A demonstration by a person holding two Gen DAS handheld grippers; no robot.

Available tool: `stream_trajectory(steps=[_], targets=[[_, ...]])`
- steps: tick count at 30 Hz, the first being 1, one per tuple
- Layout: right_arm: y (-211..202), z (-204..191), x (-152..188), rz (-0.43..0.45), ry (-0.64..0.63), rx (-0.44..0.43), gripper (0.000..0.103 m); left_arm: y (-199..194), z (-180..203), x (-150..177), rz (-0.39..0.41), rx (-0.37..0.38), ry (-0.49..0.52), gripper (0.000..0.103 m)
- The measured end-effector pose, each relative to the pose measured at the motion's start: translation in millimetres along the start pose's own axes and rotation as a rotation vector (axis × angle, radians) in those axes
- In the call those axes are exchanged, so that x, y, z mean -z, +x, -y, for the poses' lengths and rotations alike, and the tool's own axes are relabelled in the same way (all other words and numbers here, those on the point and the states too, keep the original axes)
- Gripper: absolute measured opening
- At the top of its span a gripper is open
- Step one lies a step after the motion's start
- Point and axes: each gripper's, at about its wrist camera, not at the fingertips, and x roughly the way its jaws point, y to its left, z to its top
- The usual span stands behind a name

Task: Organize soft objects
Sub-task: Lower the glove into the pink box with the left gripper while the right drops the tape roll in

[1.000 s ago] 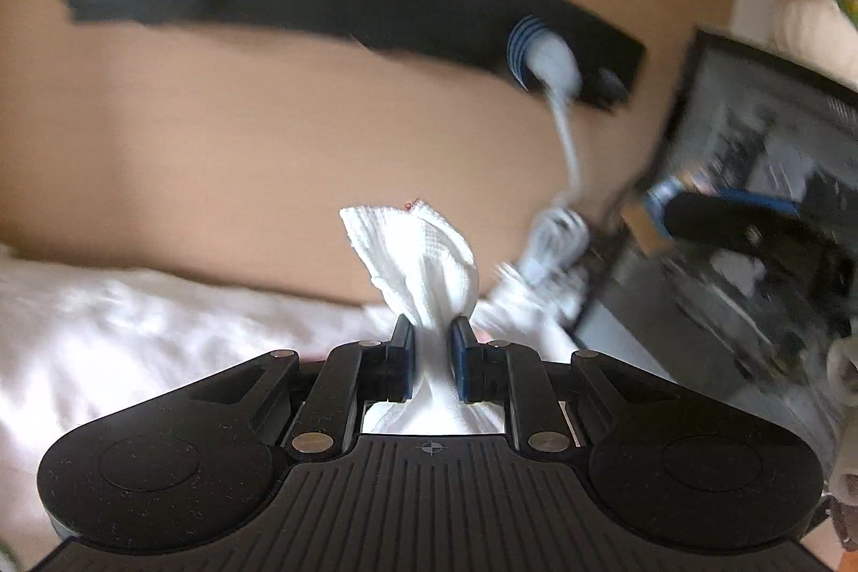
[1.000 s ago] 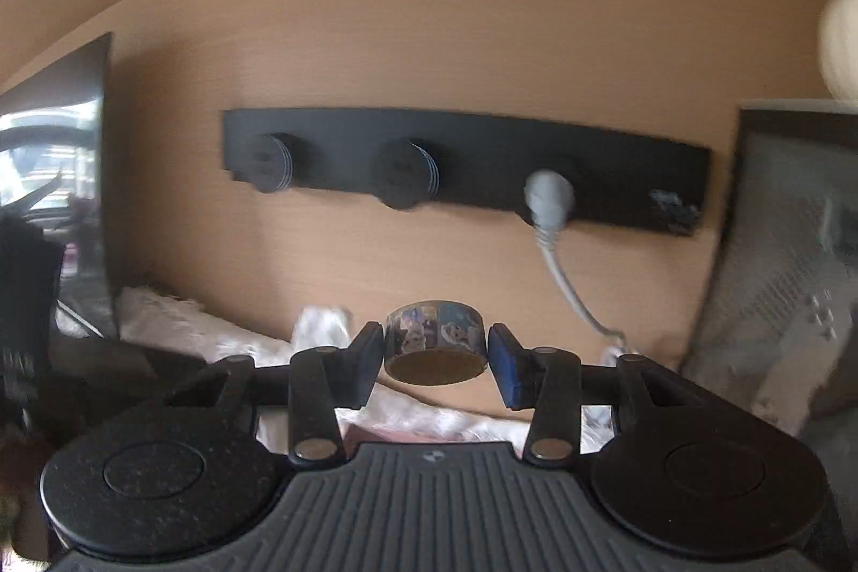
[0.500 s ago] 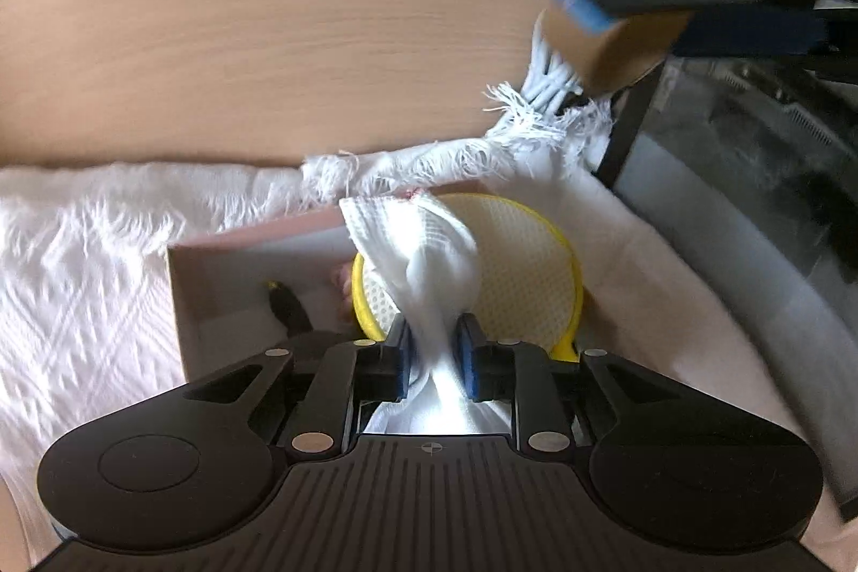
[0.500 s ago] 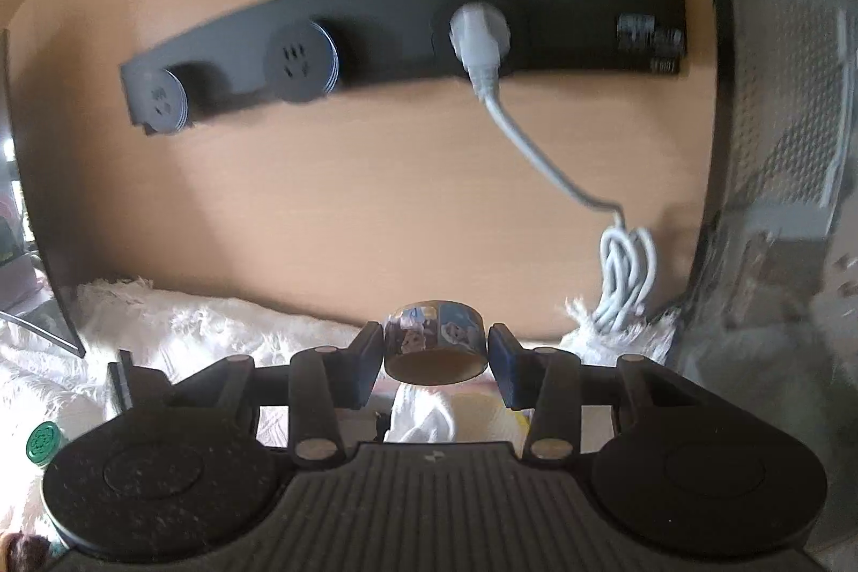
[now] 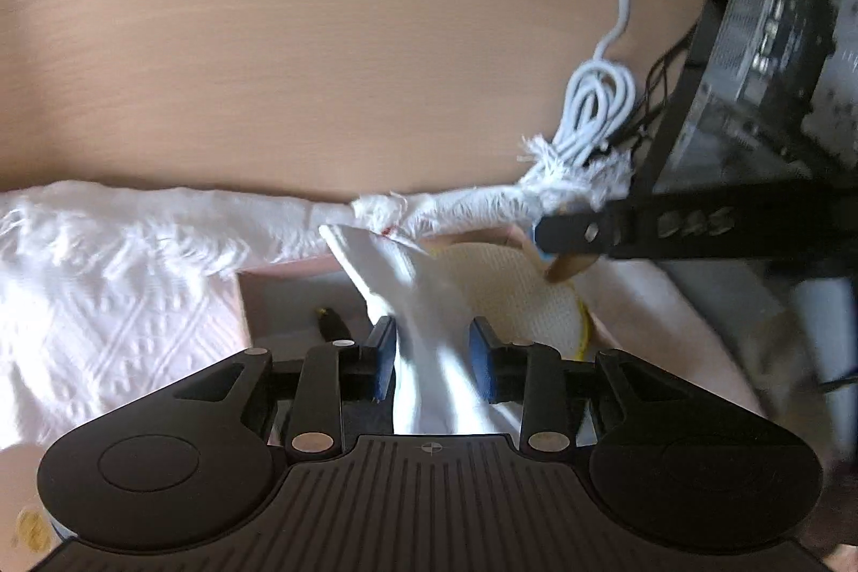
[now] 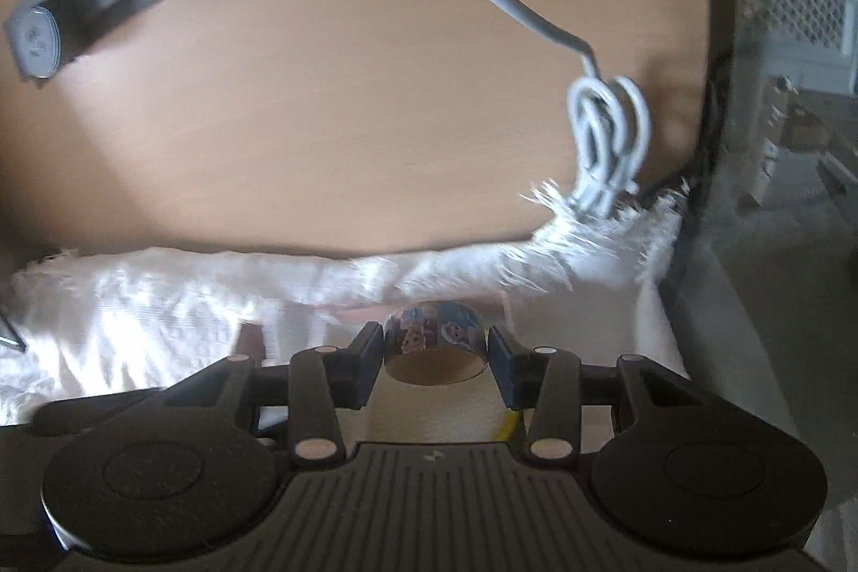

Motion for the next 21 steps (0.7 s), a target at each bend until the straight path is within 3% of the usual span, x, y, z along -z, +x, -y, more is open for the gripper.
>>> stream_trajectory(steps=[4, 8, 13, 21], targets=[[4, 2, 3, -0.012, 0.017, -0.048, 0.043, -14, -5, 8, -0.015, 0.01, -0.039, 0.033], [18, -1, 4, -0.067, 0.017, -0.088, 0.043, -2, 6, 19, -0.091, 0.011, 0.058, 0.033], [47, 1, 13, -0.164, 0.016, -0.046, 0.043, 4, 9, 18, -0.092, -0.038, 0.121, 0.033], [57, 4, 16, -0.15, 0.013, 0.029, 0.043, 16, 6, 15, -0.065, -0.072, 0.165, 0.033]])
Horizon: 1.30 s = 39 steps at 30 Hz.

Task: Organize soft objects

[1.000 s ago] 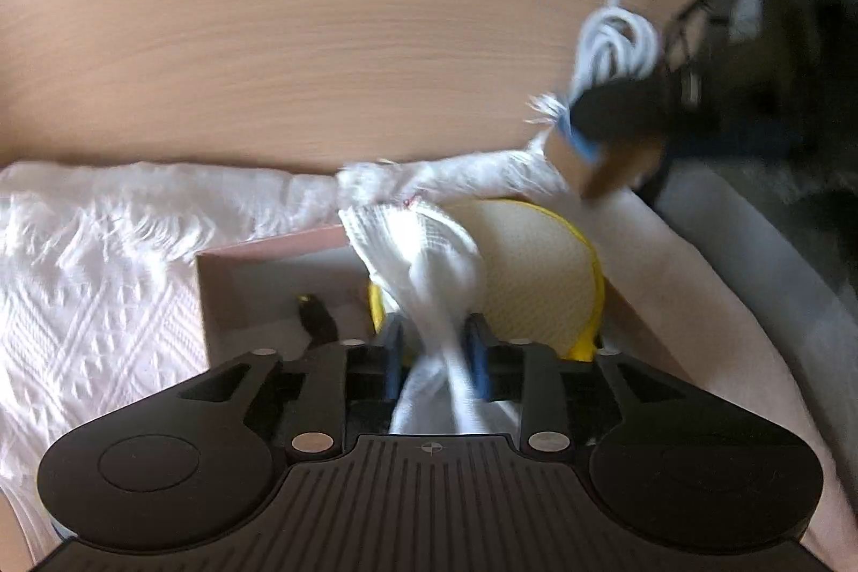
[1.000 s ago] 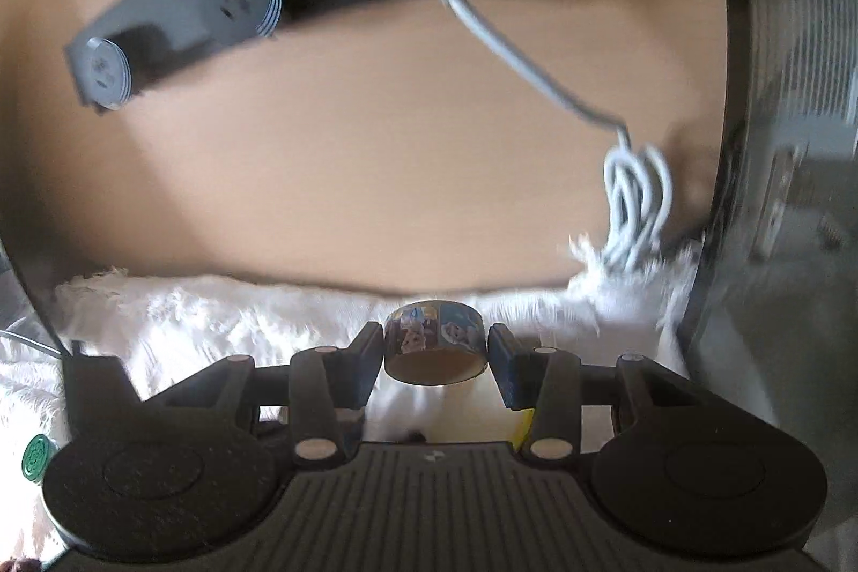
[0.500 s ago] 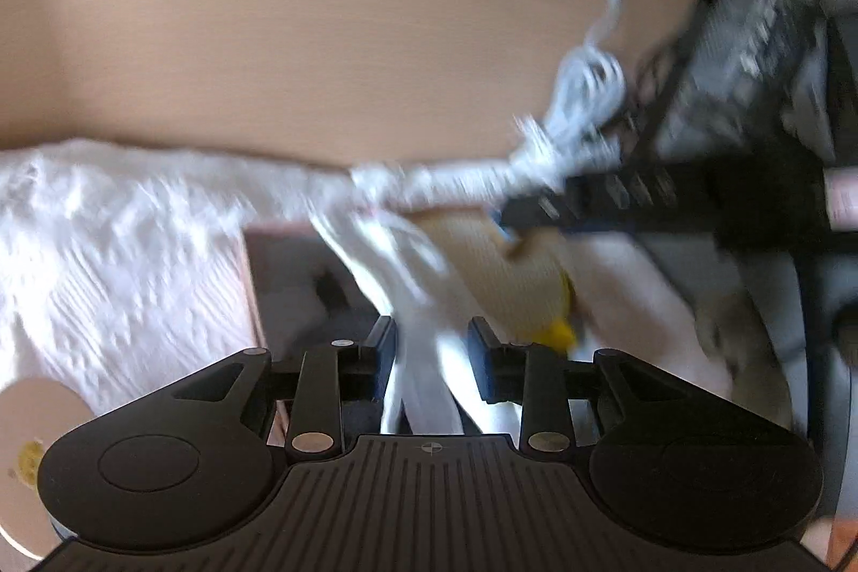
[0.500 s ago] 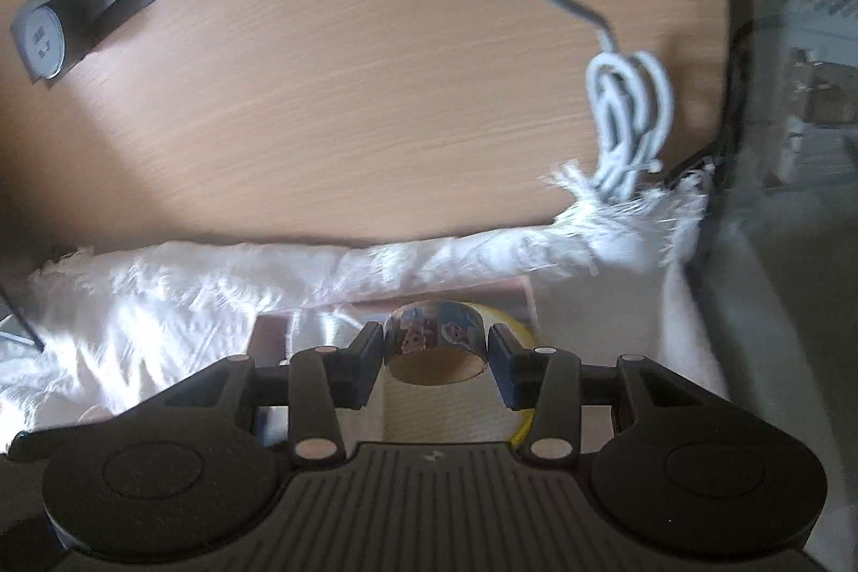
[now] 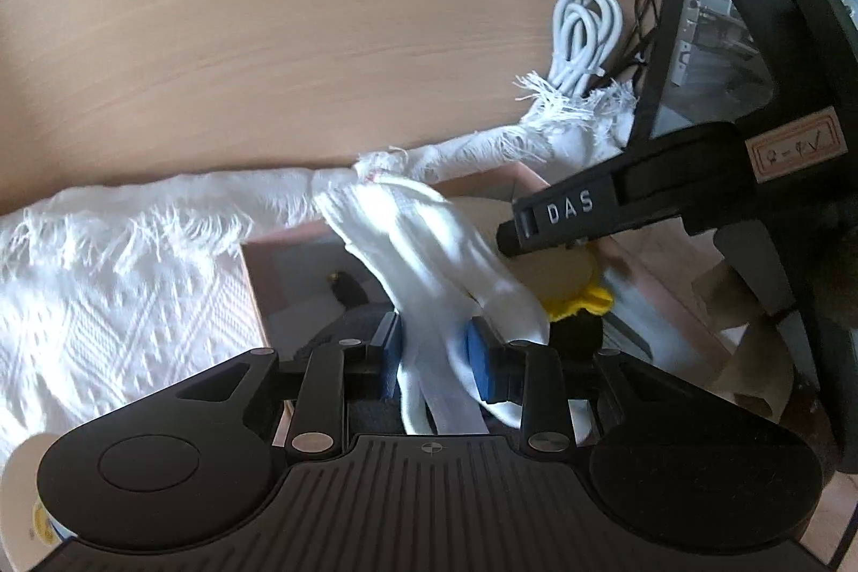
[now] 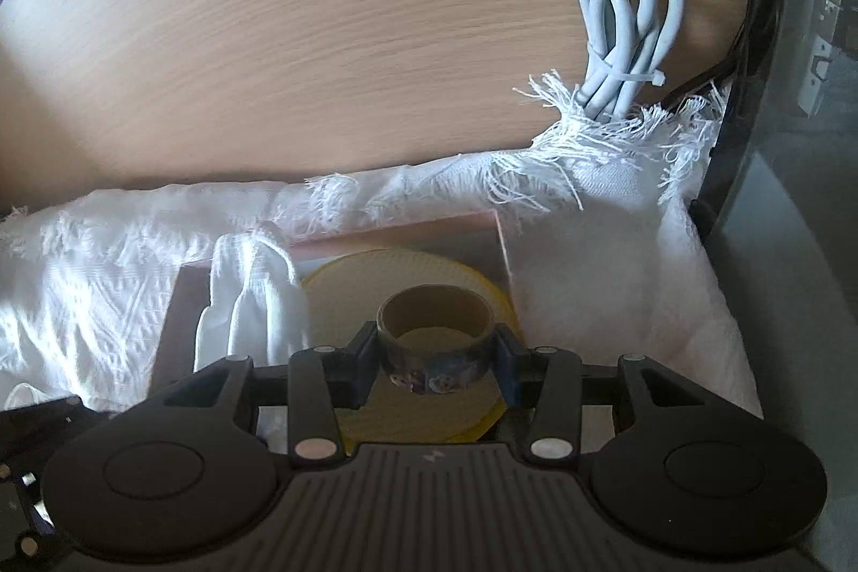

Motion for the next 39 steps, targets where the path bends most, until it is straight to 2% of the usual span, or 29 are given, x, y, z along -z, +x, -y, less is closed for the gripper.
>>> stream_trajectory(steps=[6, 8, 10, 13, 16, 21, 28, 31, 34, 37, 39], targets=[[-3, 1, 1, 0.005, 0.003, -0.005, 0.044, 10, -4, -6, 0.005, -0.005, 0.002, 0.033], [-7, 2, 1, 0.014, 0.01, -0.009, 0.053, 13, -4, -7, 0.002, -0.004, -0.005, 0.033], [-16, 2, 2, 0.04, 0.014, -0.017, 0.058, 16, -4, -9, -0.001, -0.006, -0.012, 0.033], [-32, -1, 3, 0.089, 0.009, -0.023, 0.059, 17, -4, -11, -0.002, -0.011, -0.031, 0.033], [-50, -2, 4, 0.139, 0.004, -0.037, 0.059, 9, -9, -14, 0.012, 0.013, -0.092, 0.033], [-87, 1, 11, 0.243, 0.012, -0.056, 0.063, -18, -17, -17, 0.071, 0.026, -0.165, 0.032], [-125, 2, 32, 0.308, 0.004, -0.098, 0.068, -83, -29, -12, 0.258, 0.034, -0.314, 0.032], [-134, 1, 49, 0.306, -0.034, -0.131, 0.068, -104, -33, -3, 0.297, 0.029, -0.357, 0.032], [-137, -3, 72, 0.275, -0.084, -0.177, 0.068, -121, -28, 20, 0.292, 0.016, -0.372, 0.032], [-134, -12, 101, 0.216, -0.156, -0.22, 0.069, -135, -18, 52, 0.245, -0.024, -0.376, 0.032], [-127, -19, 123, 0.166, -0.219, -0.248, 0.069, -143, -7, 83, 0.185, -0.099, -0.356, 0.032]])
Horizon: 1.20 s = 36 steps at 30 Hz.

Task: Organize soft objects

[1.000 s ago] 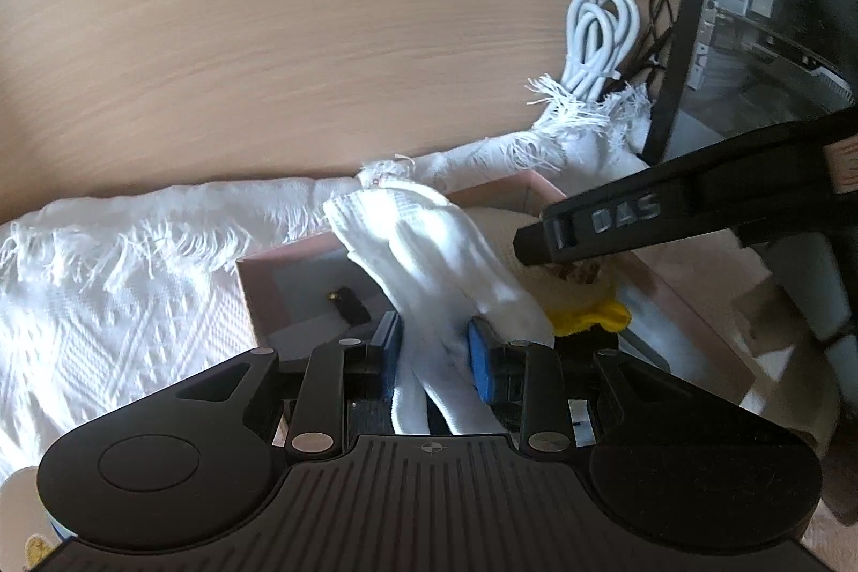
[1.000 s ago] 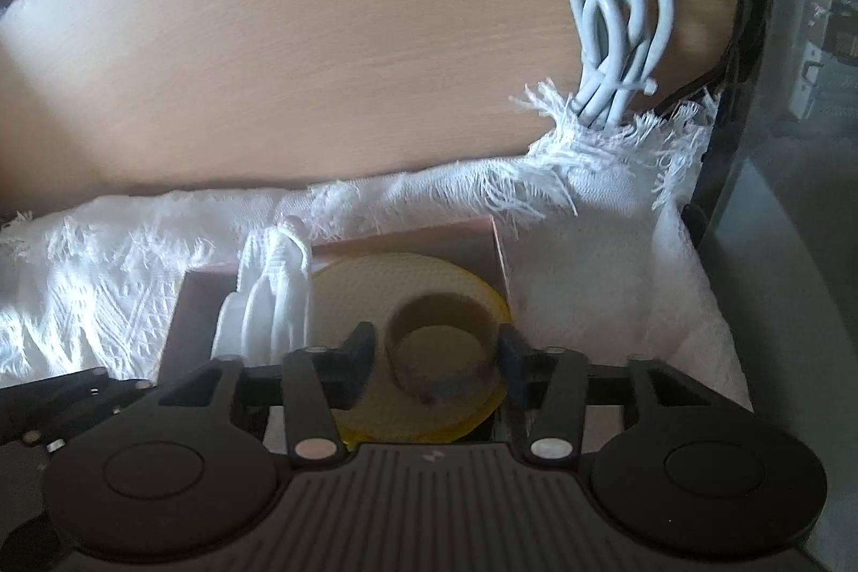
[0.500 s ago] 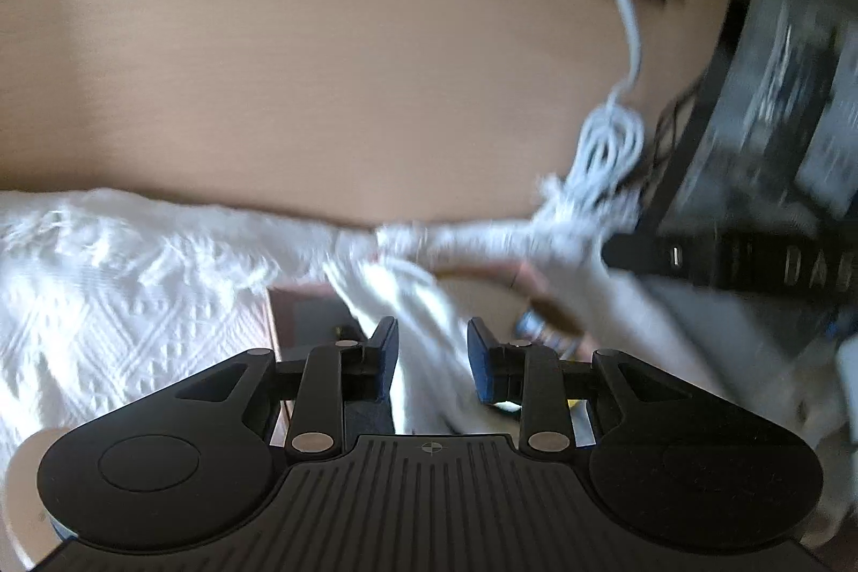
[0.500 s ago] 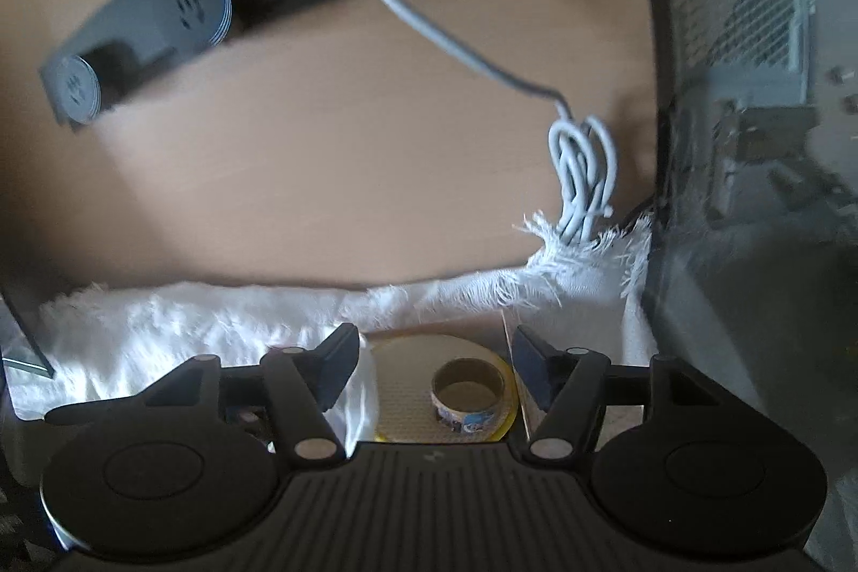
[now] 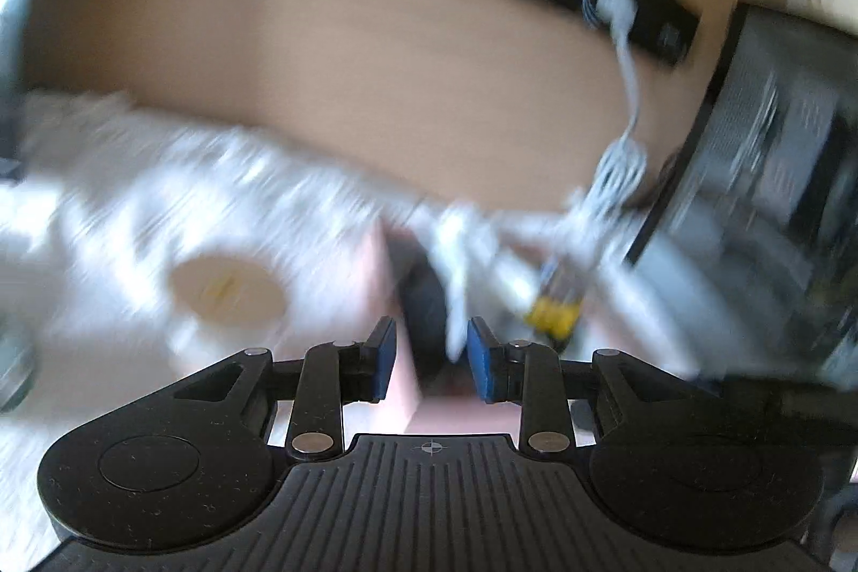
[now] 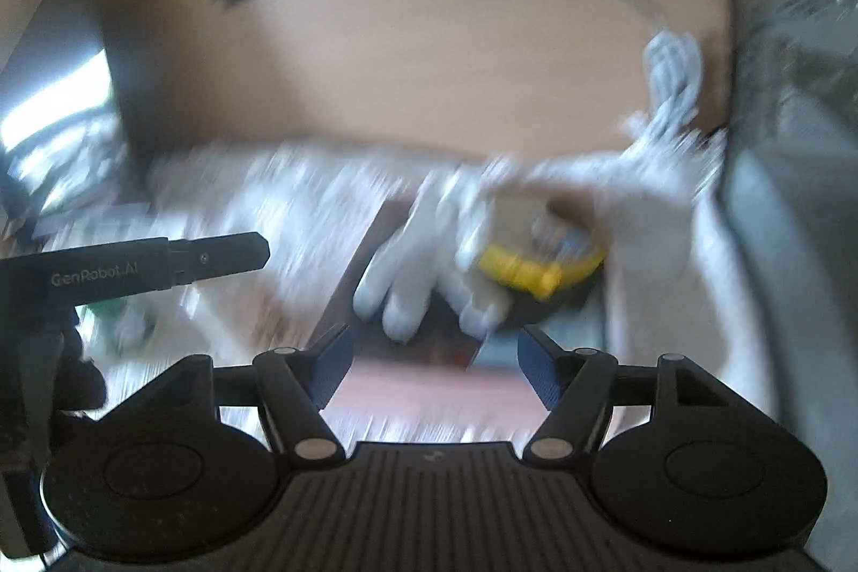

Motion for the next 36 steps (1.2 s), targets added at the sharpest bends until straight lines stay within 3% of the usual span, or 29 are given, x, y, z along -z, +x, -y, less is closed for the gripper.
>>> stream_trajectory(steps=[4, 6, 10, 13, 21, 29, 36], targets=[[17, -25, 37, -0.084, -0.151, -0.051, 0.069, -26, -6, 58, -0.061, -0.215, 0.058, 0.032], [28, -37, 53, -0.121, -0.217, -0.066, 0.069, -34, -15, 83, -0.091, -0.305, 0.021, 0.032], [48, -50, 72, -0.187, -0.274, -0.095, 0.069, -39, -29, 118, -0.125, -0.399, -0.072, 0.032], [54, -57, 83, -0.196, -0.333, -0.081, 0.076, -36, -24, 133, -0.096, -0.422, -0.112, 0.036], [62, -47, 86, -0.188, -0.297, -0.038, 0.099, -20, 3, 144, -0.033, -0.492, -0.109, 0.067], [63, -39, 88, -0.154, -0.334, -0.08, 0.103, -17, 11, 147, 0.0, -0.549, -0.112, 0.067], [54, -32, 100, -0.056, -0.329, -0.096, 0.103, -21, 14, 152, 0.013, -0.561, -0.11, 0.062]])
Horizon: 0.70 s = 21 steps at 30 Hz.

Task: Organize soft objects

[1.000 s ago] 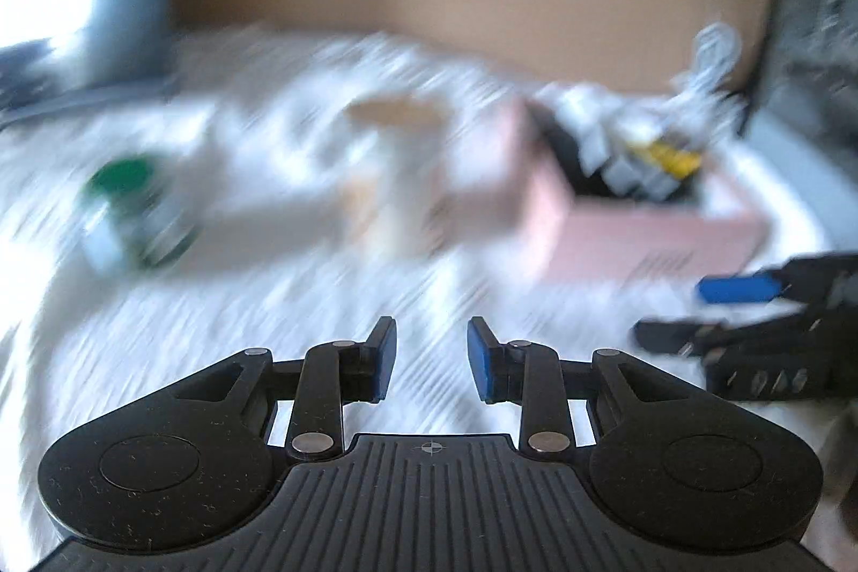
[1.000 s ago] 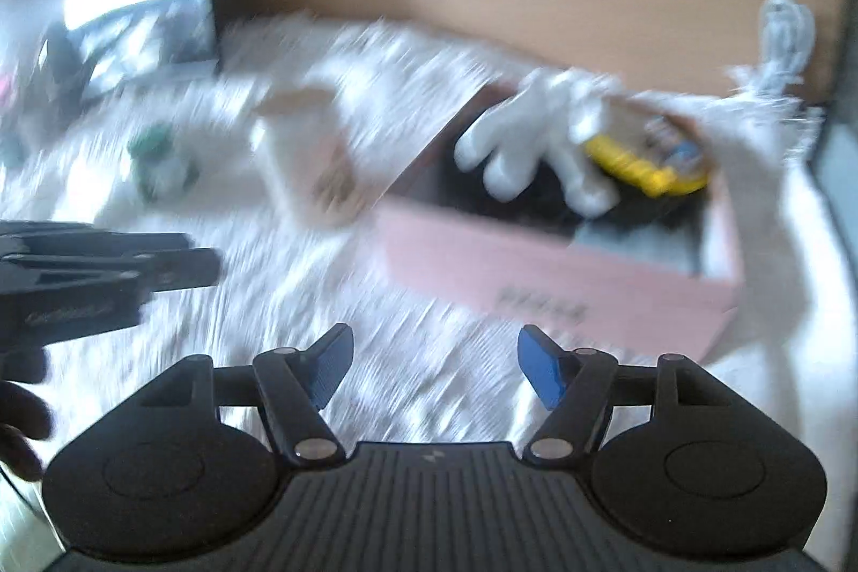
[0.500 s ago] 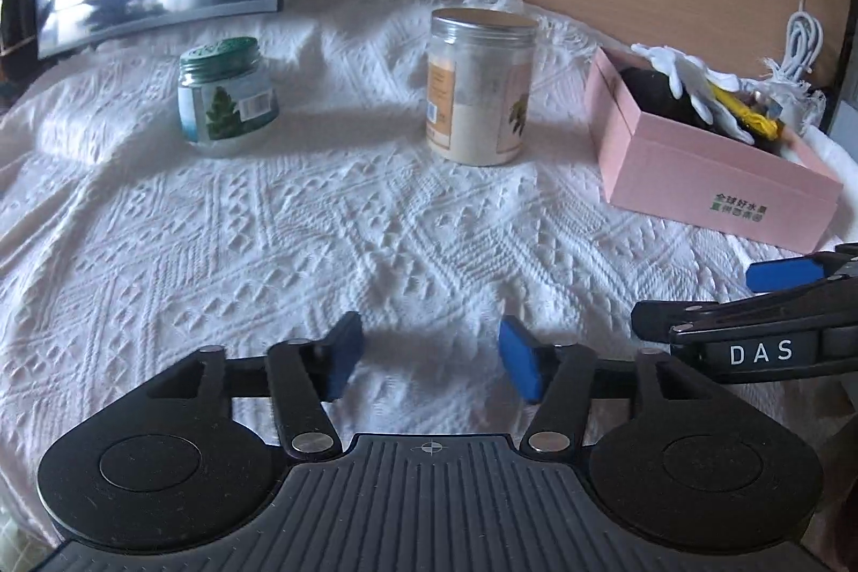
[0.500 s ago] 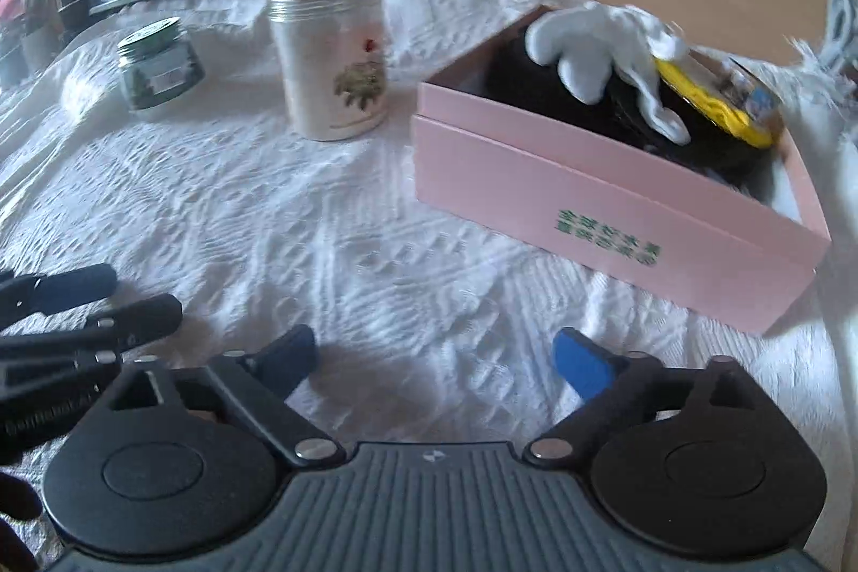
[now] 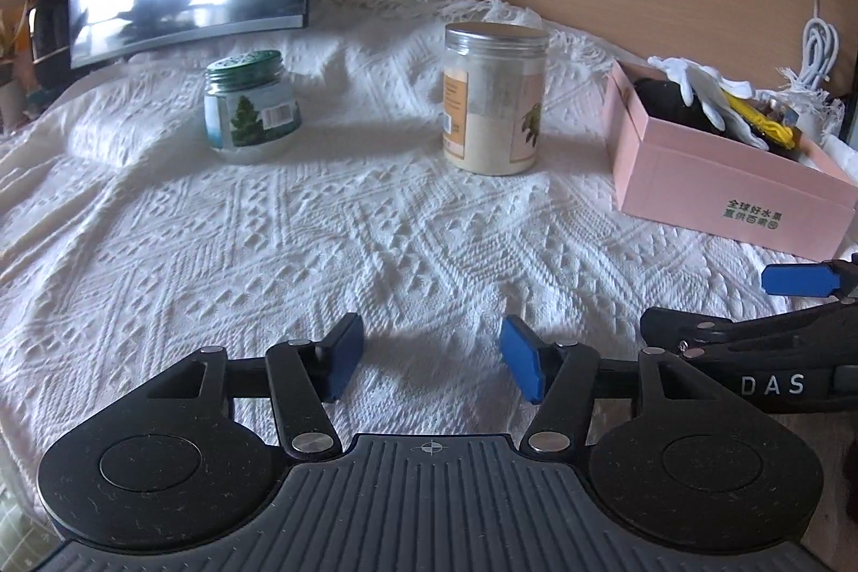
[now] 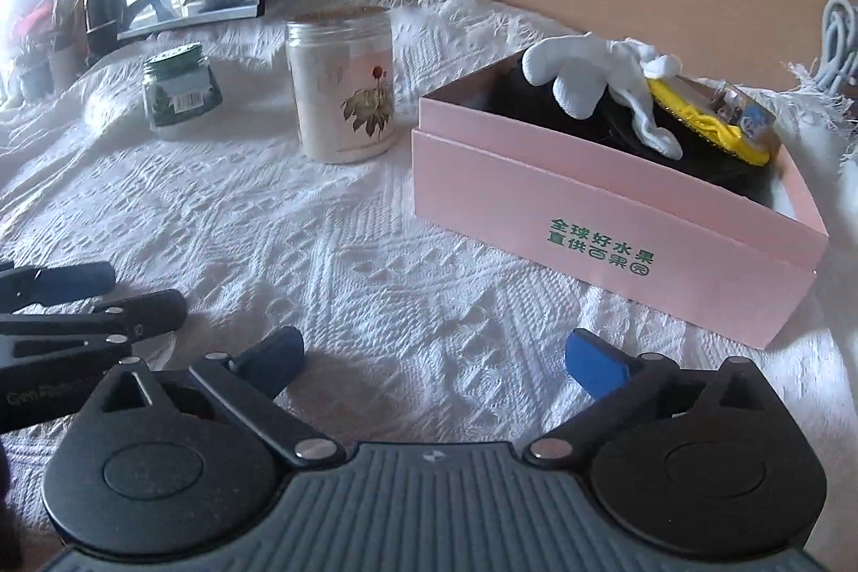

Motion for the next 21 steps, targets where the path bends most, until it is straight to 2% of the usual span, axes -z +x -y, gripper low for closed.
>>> stream_trajectory(steps=[21], targets=[[3.7, -0.6, -4.2, -0.002, 0.004, 0.003, 0.103, -0.3, -0.6, 0.3, 0.002, 0.004, 0.005, 0.062]])
